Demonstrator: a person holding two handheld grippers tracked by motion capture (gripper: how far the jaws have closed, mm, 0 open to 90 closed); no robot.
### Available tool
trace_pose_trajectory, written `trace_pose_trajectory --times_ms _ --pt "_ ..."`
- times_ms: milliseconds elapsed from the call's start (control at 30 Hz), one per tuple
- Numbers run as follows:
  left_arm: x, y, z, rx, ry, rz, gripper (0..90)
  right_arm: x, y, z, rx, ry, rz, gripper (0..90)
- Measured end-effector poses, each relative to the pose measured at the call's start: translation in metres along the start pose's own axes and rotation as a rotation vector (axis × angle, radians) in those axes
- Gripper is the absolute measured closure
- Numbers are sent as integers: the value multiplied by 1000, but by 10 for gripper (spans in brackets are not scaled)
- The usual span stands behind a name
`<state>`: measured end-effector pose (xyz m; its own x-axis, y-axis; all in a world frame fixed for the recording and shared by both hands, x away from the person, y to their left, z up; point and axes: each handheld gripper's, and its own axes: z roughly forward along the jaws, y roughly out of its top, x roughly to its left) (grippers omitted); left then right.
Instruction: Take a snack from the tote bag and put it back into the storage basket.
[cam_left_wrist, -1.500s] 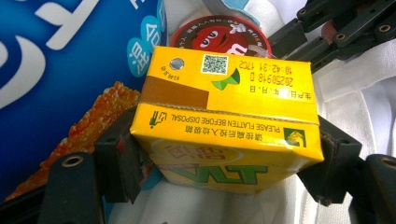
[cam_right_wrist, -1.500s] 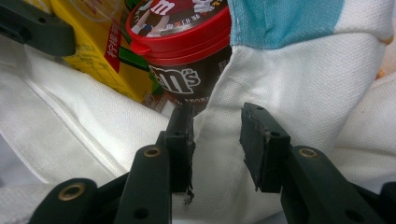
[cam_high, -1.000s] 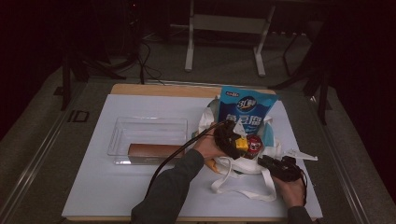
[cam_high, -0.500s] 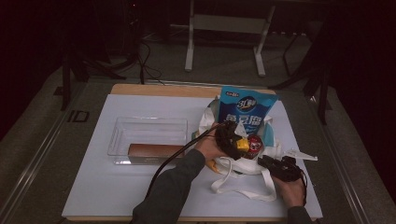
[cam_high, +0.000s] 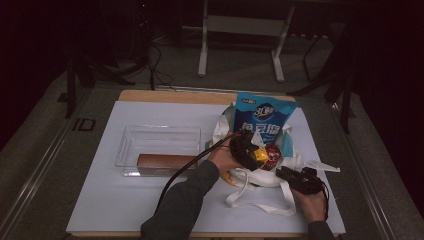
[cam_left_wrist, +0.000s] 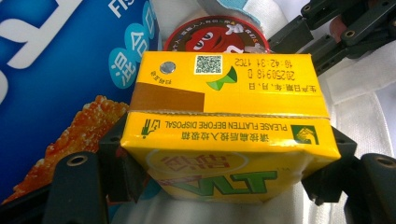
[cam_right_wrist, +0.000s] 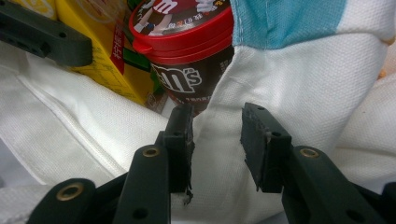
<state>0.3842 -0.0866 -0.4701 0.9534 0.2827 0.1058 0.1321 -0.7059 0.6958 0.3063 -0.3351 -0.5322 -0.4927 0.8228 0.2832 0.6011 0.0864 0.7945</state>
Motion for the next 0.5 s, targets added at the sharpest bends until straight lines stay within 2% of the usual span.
trace_pose_trajectory --times_ms 100,200,500 --pt "0 1 -2 7 1 4 286 0 0 0 0 1 0 637" --pt "1 1 -7 -11 1 -13 286 0 0 0 -1 2 0 637" --pt "3 5 -22 -49 8 -22 286 0 0 0 0 1 -1 637"
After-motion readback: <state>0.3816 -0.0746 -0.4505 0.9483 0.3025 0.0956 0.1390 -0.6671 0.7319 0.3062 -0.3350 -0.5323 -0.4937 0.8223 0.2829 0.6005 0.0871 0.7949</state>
